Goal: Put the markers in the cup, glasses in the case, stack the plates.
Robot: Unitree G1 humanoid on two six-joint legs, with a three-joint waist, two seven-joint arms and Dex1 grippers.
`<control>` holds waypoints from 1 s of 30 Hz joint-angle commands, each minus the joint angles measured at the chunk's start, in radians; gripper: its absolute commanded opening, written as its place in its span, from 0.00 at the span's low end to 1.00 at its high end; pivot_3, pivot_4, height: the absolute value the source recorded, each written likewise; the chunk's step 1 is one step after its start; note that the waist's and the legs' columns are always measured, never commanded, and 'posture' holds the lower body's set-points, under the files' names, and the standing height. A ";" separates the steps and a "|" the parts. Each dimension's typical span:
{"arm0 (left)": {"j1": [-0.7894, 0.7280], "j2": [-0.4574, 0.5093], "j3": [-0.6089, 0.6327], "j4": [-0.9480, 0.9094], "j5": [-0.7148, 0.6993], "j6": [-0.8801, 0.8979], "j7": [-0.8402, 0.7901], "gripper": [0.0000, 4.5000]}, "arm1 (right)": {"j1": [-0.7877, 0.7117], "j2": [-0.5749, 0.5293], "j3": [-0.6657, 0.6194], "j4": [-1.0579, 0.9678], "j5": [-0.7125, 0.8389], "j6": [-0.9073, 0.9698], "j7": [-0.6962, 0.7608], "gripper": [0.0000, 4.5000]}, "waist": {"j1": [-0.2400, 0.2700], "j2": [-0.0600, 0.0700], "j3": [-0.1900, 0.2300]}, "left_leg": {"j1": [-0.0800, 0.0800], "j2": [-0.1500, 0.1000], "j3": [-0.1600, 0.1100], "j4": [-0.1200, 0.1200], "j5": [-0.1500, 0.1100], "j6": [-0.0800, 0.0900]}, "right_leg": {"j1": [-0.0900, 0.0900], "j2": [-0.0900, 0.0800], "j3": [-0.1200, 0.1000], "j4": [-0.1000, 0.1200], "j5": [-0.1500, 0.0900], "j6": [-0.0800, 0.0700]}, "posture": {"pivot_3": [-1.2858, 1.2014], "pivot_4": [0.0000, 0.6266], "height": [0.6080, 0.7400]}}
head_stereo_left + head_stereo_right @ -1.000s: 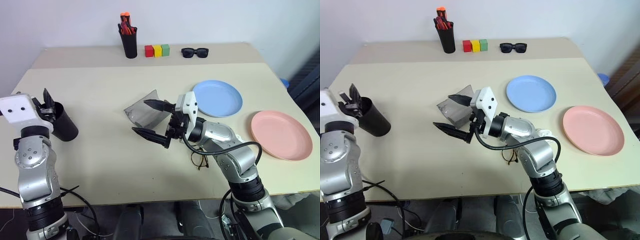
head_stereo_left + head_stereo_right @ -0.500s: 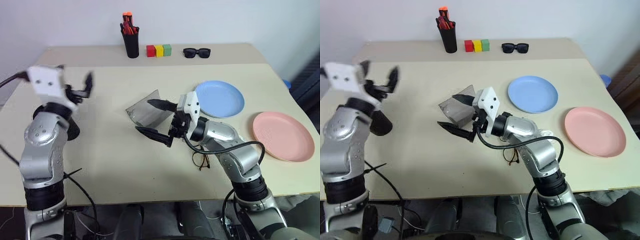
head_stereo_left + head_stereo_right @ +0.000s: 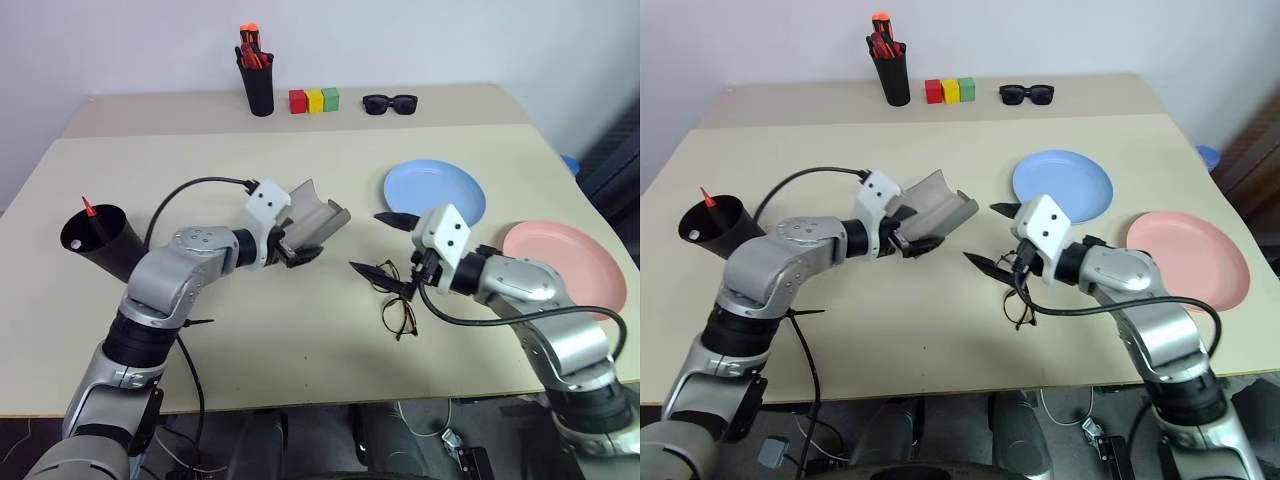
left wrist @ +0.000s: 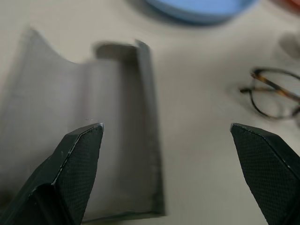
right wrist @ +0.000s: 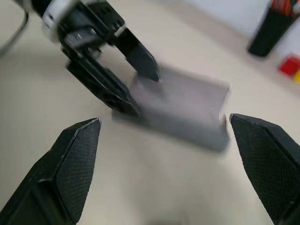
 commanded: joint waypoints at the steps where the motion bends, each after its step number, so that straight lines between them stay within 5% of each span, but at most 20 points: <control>1: -0.040 -0.024 -0.075 0.086 0.063 -0.027 -0.016 0.99 | 0.052 -0.042 -0.068 -0.078 -0.001 0.005 -0.005 1.00 | -0.001 0.000 0.000 | 0.000 0.000 0.000 0.000 0.000 0.000 | 0.000 0.000 0.000 0.000 -0.001 0.000 | 0.52 0.24 1.00; 2: -0.050 -0.038 -0.082 0.116 0.076 -0.036 -0.010 0.99 | 0.068 -0.047 -0.074 -0.086 -0.002 0.005 -0.010 1.00 | -0.001 0.000 0.000 | 0.000 0.000 0.000 0.001 0.000 0.000 | 0.000 0.000 0.000 -0.001 -0.002 0.000 | 0.52 0.24 1.00; 4: -0.060 -0.059 -0.087 0.156 0.098 -0.055 -0.006 0.81 | 0.088 -0.053 -0.081 -0.099 -0.003 0.006 -0.017 1.00 | -0.002 0.000 0.000 | 0.000 0.000 0.000 0.001 0.000 0.000 | 0.000 0.000 0.000 -0.001 -0.002 -0.001 | 0.52 0.24 1.00; 11: -0.054 -0.093 -0.058 0.171 0.111 -0.114 -0.029 0.01 | 0.128 -0.054 -0.080 -0.120 -0.012 0.012 -0.037 1.00 | 0.003 0.000 0.000 | 0.000 0.000 0.000 0.001 0.000 0.000 | 0.000 0.000 0.000 -0.001 0.000 0.000 | 0.52 0.24 1.00; 16: -0.031 -0.020 -0.074 0.146 0.157 -0.325 -0.139 0.01 | 0.141 -0.058 -0.084 -0.123 -0.012 0.016 -0.036 1.00 | 0.001 0.000 0.000 | 0.000 0.000 0.000 0.001 0.000 0.000 | 0.000 0.000 0.000 -0.001 0.000 0.000 | 0.52 0.24 1.00; 21: 0.026 0.171 -0.135 0.124 0.249 -0.765 -0.428 0.01 | 0.157 -0.071 -0.095 -0.123 0.001 0.048 -0.030 1.00 | 0.001 0.000 0.000 | 0.000 0.000 0.001 0.000 0.000 0.000 | 0.000 0.000 0.000 -0.001 -0.002 -0.004 | 0.52 0.24 1.00; 30: 0.012 0.201 -0.119 0.239 0.241 -0.876 -0.638 0.01 | 0.171 -0.042 -0.156 -0.161 0.130 0.267 -0.084 1.00 | 0.027 0.000 0.000 | -0.001 0.000 0.002 0.002 0.000 0.000 | 0.000 -0.001 0.001 -0.001 -0.002 -0.005 | 0.52 0.24 1.00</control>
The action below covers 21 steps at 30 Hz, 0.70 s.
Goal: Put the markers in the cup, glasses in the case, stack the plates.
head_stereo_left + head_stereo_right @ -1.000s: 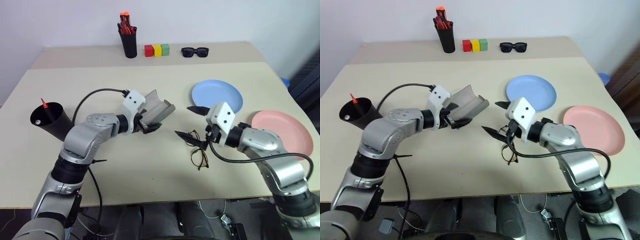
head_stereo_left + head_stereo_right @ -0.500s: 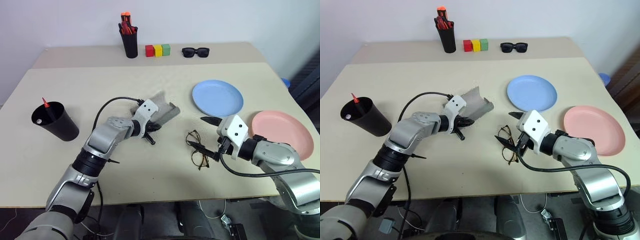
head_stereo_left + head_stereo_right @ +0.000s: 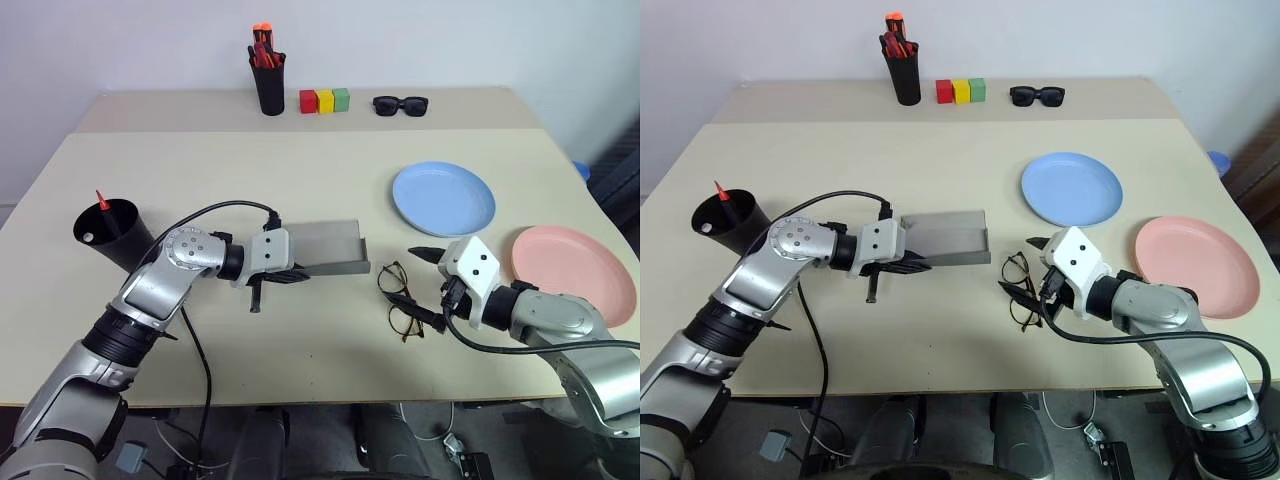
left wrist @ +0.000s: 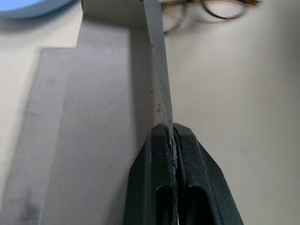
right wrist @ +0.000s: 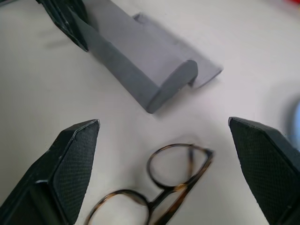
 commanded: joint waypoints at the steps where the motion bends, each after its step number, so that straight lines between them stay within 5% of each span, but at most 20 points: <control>1: -0.026 -0.006 0.019 0.013 0.009 -0.030 -0.040 0.07 | -0.002 -0.002 -0.050 -0.053 0.052 0.075 -0.031 1.00 | 0.000 0.000 0.000 | 0.000 0.000 0.000 0.000 0.000 0.000 | 0.000 0.000 0.000 0.000 0.000 0.000 | 0.52 0.24 1.00; 7: -0.053 -0.053 0.040 0.048 0.043 -0.025 0.004 0.65 | -0.003 -0.017 -0.065 -0.040 0.084 0.183 -0.059 1.00 | 0.000 0.000 0.000 | 0.000 0.000 0.000 0.000 0.000 0.000 | 0.000 0.000 0.000 0.000 0.000 0.000 | 0.52 0.24 1.00; 21: 0.094 0.019 0.274 -0.096 -0.119 0.067 0.003 0.65 | -0.050 0.071 -0.107 0.018 0.206 0.450 -0.178 1.00 | -0.005 0.000 0.000 | 0.001 0.001 0.000 -0.001 0.000 0.000 | 0.000 0.000 0.000 0.001 0.001 0.001 | 0.52 0.24 1.00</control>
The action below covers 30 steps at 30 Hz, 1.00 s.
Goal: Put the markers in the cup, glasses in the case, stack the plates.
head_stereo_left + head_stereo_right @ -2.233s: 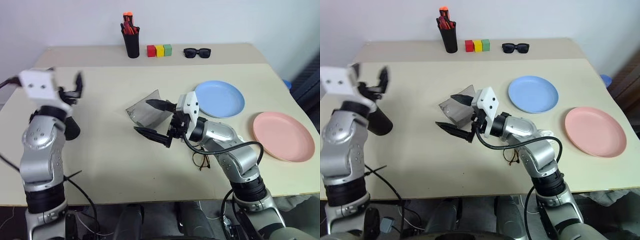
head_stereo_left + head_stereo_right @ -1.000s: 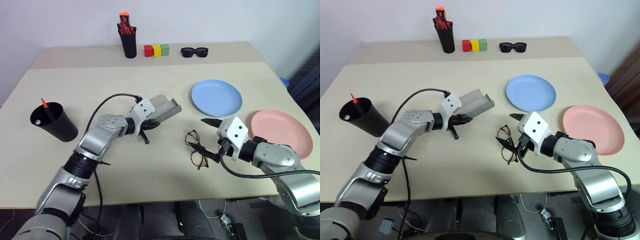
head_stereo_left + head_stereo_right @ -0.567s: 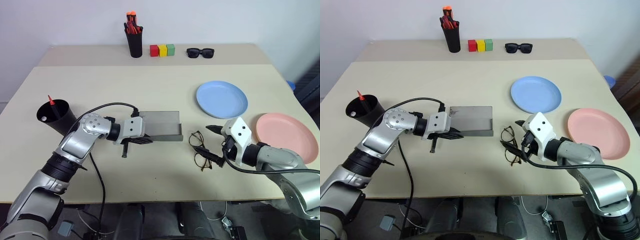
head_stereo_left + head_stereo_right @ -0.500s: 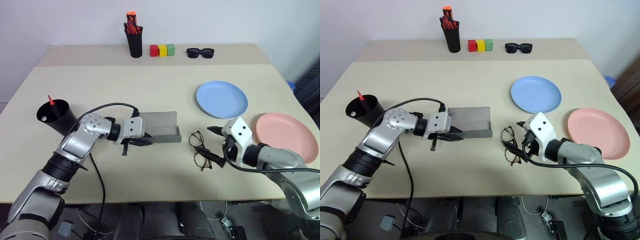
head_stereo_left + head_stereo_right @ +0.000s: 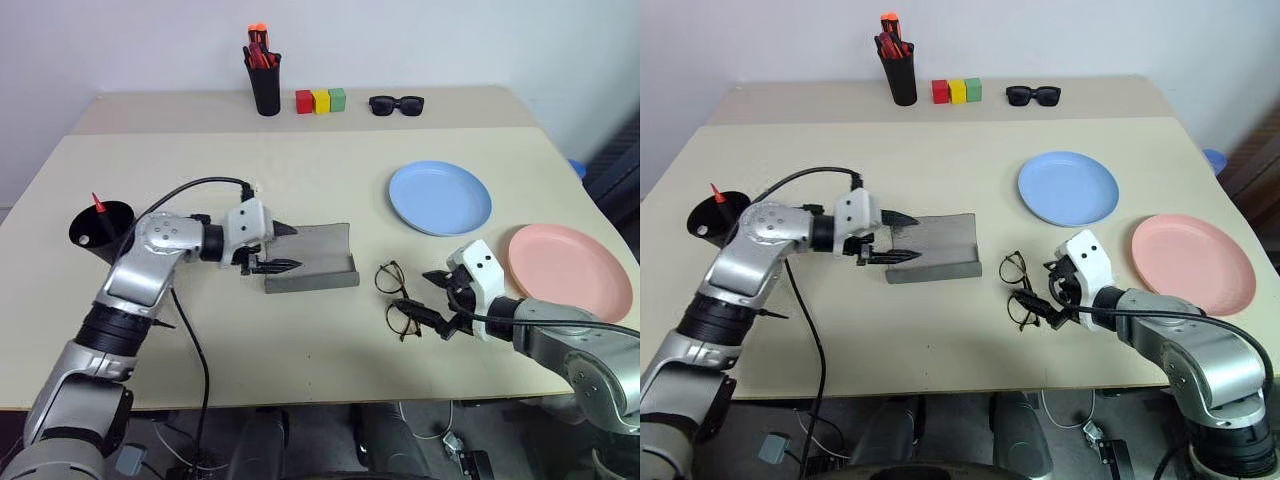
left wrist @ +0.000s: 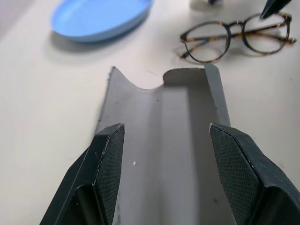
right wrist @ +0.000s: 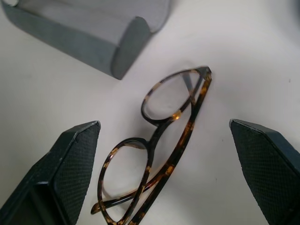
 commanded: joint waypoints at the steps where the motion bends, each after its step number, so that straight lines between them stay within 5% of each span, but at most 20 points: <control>1: 0.058 0.037 0.056 -0.093 -0.052 0.051 -0.005 0.65 | -0.019 0.025 -0.022 -0.003 0.033 0.037 -0.026 1.00 | 0.001 0.000 0.000 | 0.000 0.000 0.000 0.000 0.000 0.000 | 0.000 0.000 0.000 0.000 0.000 0.000 | 0.52 0.24 1.00; 9: 0.231 0.075 0.106 -0.276 -0.088 0.152 0.065 0.65 | -0.058 0.069 -0.014 0.051 0.046 0.097 -0.064 1.00 | 0.005 0.000 0.000 | 0.000 0.000 0.000 0.000 0.000 0.000 | 0.000 0.000 0.000 0.000 0.000 -0.001 | 0.52 0.24 1.00; 18: 0.292 0.067 0.127 -0.347 -0.118 0.216 0.136 0.66 | -0.076 0.075 -0.015 0.064 0.055 0.131 -0.085 0.01 | -0.002 0.000 0.000 | 0.000 0.000 0.000 0.000 0.000 0.000 | 0.000 0.000 0.000 -0.001 0.000 -0.001 | 0.52 0.24 1.00; 30: 0.428 0.091 0.267 -0.343 -0.137 0.245 0.217 0.66 | -0.241 -0.078 0.058 -0.079 0.080 0.042 0.028 0.01 | -0.007 0.001 0.000 | 0.000 0.001 0.001 0.000 0.000 0.000 | 0.000 0.000 0.000 -0.001 -0.001 -0.001 | 0.52 0.24 1.00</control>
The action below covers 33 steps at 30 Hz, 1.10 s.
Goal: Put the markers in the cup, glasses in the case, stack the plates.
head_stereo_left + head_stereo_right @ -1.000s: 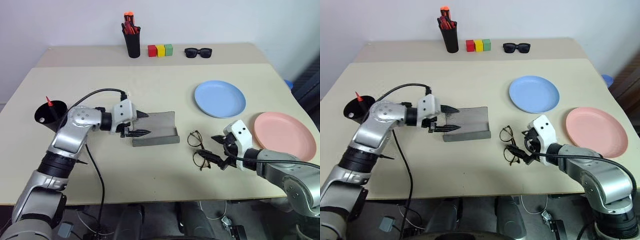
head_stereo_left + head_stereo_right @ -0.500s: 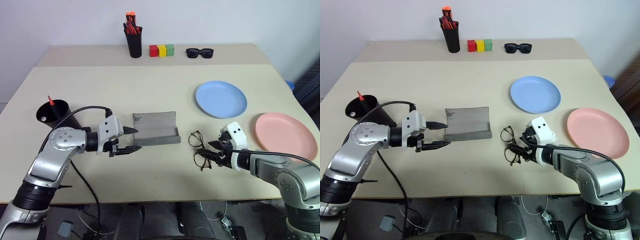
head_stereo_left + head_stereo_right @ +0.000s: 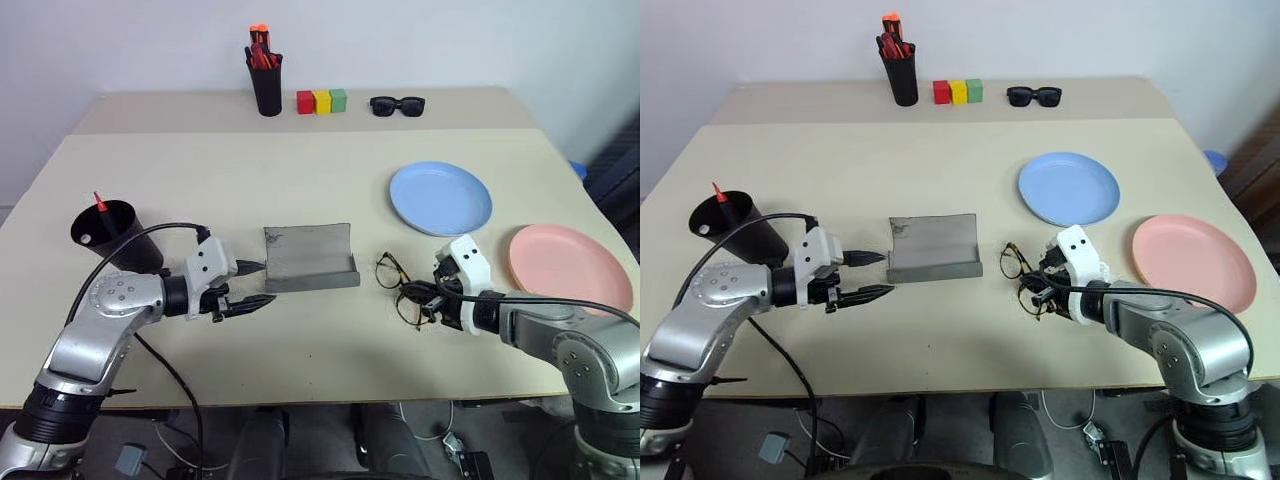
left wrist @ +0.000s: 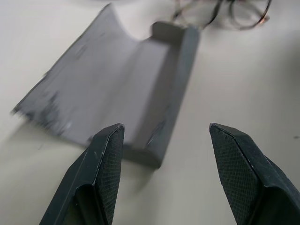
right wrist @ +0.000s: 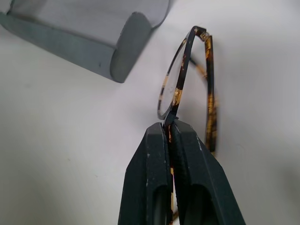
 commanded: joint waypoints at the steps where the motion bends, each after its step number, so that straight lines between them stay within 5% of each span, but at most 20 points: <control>1: 0.049 0.022 0.090 -0.014 -0.015 0.008 0.031 0.66 | -0.121 -0.079 0.042 -0.103 0.020 -0.100 0.120 0.01 | -0.005 0.001 0.001 | 0.000 0.000 0.000 0.000 0.000 0.000 | 0.000 0.000 0.000 0.000 0.000 0.000 | 0.52 0.24 1.00; 4: 0.096 0.030 0.125 0.001 -0.010 -0.006 0.044 0.66 | -0.281 -0.130 0.190 -0.052 -0.041 -0.235 0.273 0.01 | -0.015 0.001 0.001 | 0.000 0.001 0.000 -0.001 0.000 0.000 | -0.001 0.000 0.000 0.000 -0.001 0.001 | 0.52 0.24 1.00; 13: 0.093 0.013 0.129 0.040 -0.013 -0.021 0.064 0.66 | -0.627 0.105 0.557 0.560 -0.338 -0.659 0.546 0.01 | -0.020 0.001 0.000 | -0.001 0.001 0.000 -0.001 0.000 0.000 | -0.001 0.000 0.000 0.000 0.001 -0.001 | 0.52 0.24 1.00; 21: 0.153 0.014 0.146 -0.008 -0.013 -0.019 0.088 0.66 | -0.697 0.202 0.635 0.849 -0.456 -0.874 0.795 0.01 | -0.020 0.001 0.001 | -0.001 0.001 0.000 -0.002 0.000 0.000 | -0.002 0.000 -0.001 0.000 0.003 0.003 | 0.52 0.24 1.00; 28: 0.152 0.018 0.145 -0.022 -0.018 -0.013 0.095 0.66 | -0.699 0.231 0.619 0.942 -0.532 -0.934 0.850 0.01 | -0.021 0.001 0.001 | 0.000 0.001 0.000 -0.001 0.000 0.000 | -0.002 0.001 -0.001 0.002 0.003 0.002 | 0.52 0.24 1.00; 31: 0.127 0.015 0.136 -0.013 -0.018 -0.013 0.096 0.66 | -0.702 0.244 0.600 0.955 -0.549 -0.951 0.841 0.19 | -0.020 0.001 0.001 | 0.000 0.001 0.000 -0.002 0.000 0.000 | -0.002 0.001 0.000 0.002 0.003 0.002 | 0.52 0.24 1.00; 33: 0.099 0.007 0.139 -0.002 -0.027 -0.006 0.102 0.66 | -0.708 0.255 0.568 0.956 -0.557 -0.956 0.802 0.41 | -0.020 0.001 0.001 | 0.000 0.001 0.000 -0.002 0.000 0.000 | -0.002 0.001 -0.001 0.002 0.003 0.002 | 0.52 0.24 1.00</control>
